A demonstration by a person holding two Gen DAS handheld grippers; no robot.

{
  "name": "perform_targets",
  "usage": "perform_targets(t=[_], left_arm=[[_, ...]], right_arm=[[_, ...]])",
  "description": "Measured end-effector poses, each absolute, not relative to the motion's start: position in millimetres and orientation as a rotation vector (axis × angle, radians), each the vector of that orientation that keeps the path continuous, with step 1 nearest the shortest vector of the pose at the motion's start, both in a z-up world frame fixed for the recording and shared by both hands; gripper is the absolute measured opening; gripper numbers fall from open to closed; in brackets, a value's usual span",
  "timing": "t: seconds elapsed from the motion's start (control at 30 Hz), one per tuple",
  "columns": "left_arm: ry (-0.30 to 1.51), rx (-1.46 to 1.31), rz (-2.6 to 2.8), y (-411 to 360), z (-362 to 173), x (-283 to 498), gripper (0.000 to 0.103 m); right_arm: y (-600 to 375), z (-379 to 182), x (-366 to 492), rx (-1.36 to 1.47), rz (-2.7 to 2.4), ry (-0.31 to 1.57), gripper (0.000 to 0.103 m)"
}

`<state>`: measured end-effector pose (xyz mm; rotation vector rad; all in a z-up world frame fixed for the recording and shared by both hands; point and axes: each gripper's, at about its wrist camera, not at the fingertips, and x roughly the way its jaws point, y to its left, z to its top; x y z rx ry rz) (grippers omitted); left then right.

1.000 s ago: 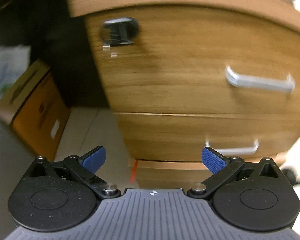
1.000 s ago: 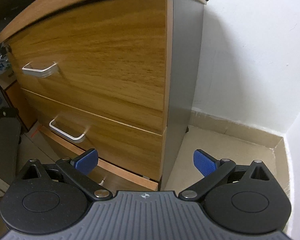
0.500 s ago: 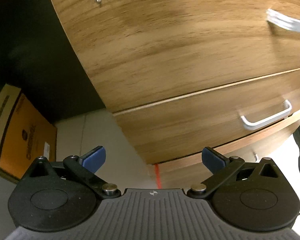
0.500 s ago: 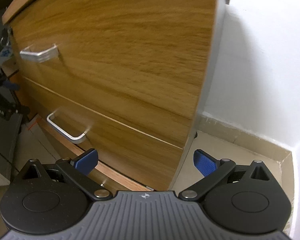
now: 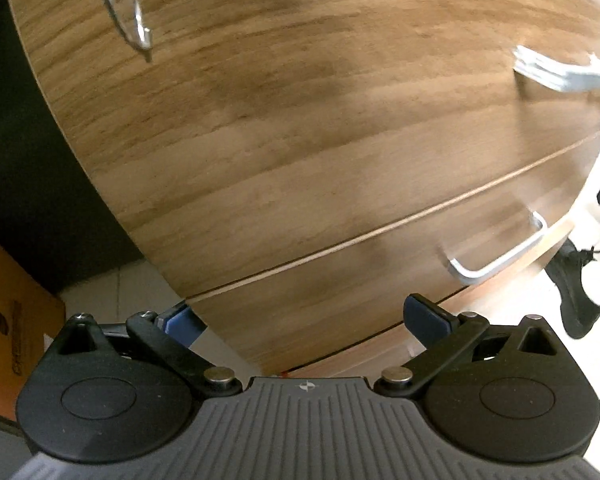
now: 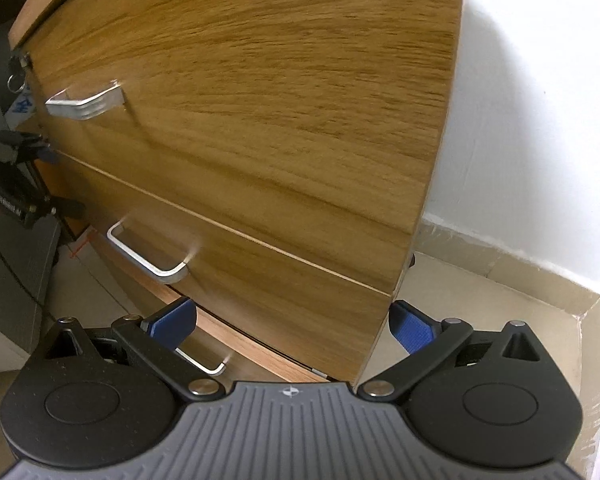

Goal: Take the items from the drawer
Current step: 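Move both tools toward the cabinet, bringing the left tool to the middle drawer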

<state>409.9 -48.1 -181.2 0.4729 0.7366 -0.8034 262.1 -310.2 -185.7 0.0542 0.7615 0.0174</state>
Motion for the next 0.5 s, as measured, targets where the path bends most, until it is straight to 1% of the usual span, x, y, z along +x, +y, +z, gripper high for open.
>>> perform_targets(t=[0.13,0.5], left_arm=[[0.759,0.399,-0.778,-45,-180,404,0.102],[0.726,0.410,-0.748,-30,-196,347,0.102]], right_arm=[[-310,-183,251,0.013,0.058,0.762,0.103],[-308,-171,227,-0.002,0.120,0.779,0.103]])
